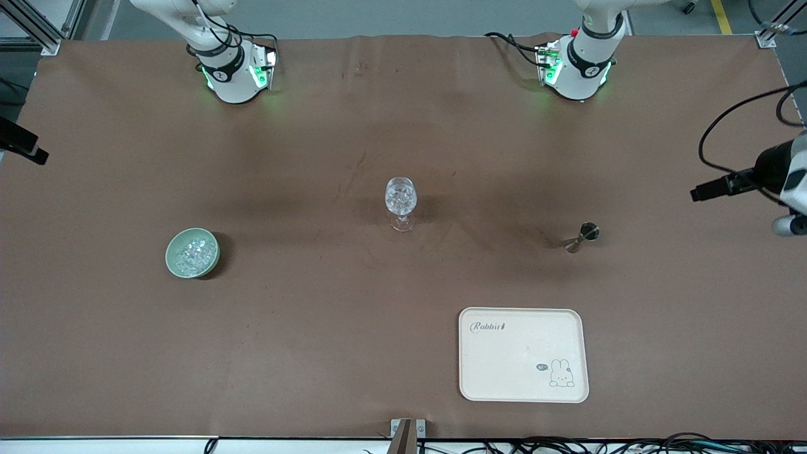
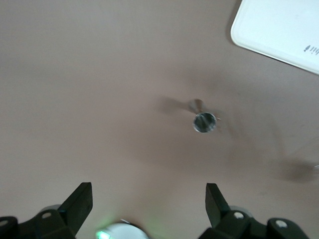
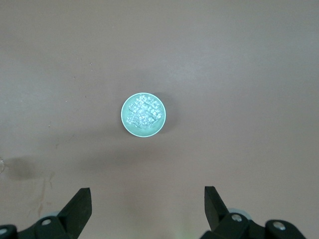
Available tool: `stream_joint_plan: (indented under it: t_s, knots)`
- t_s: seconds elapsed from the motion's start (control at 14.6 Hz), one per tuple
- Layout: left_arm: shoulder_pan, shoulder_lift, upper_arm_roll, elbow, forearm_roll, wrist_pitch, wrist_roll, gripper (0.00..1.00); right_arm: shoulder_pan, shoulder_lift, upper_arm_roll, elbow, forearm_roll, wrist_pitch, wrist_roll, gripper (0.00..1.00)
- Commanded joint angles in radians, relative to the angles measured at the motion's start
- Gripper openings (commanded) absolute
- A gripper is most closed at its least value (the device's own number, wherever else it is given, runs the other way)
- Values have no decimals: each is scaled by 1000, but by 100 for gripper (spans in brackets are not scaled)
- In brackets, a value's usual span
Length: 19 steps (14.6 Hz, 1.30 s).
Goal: Pour wine and add ice with both arms
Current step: 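Move the right gripper to the ice bowl while the left gripper reaches the jigger, then grasp ice with the right gripper while the left gripper grasps the jigger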
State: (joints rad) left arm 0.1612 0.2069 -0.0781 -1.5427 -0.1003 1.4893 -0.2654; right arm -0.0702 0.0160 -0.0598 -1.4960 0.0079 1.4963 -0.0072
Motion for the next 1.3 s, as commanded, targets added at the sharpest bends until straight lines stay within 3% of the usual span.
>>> stream_joint_plan:
  t_s: [0.0, 0.34, 0.75, 1.23]
  knots:
    - [60, 113, -3, -2, -107, -6, -89, 100, 3, -7, 5, -162, 14, 125, -13, 100]
    - [135, 308, -3, 3, -306, 11, -253, 97, 43, 40, 9, -472, 15, 476, -16, 100]
    - [175, 491, -3, 3, -453, 51, -324, 92, 40, 189, 43, -582, 15, 763, -83, 100]
    - [189, 624, -2, -3, -605, 68, -325, 89, 30, 257, 41, -695, 15, 979, -168, 84]
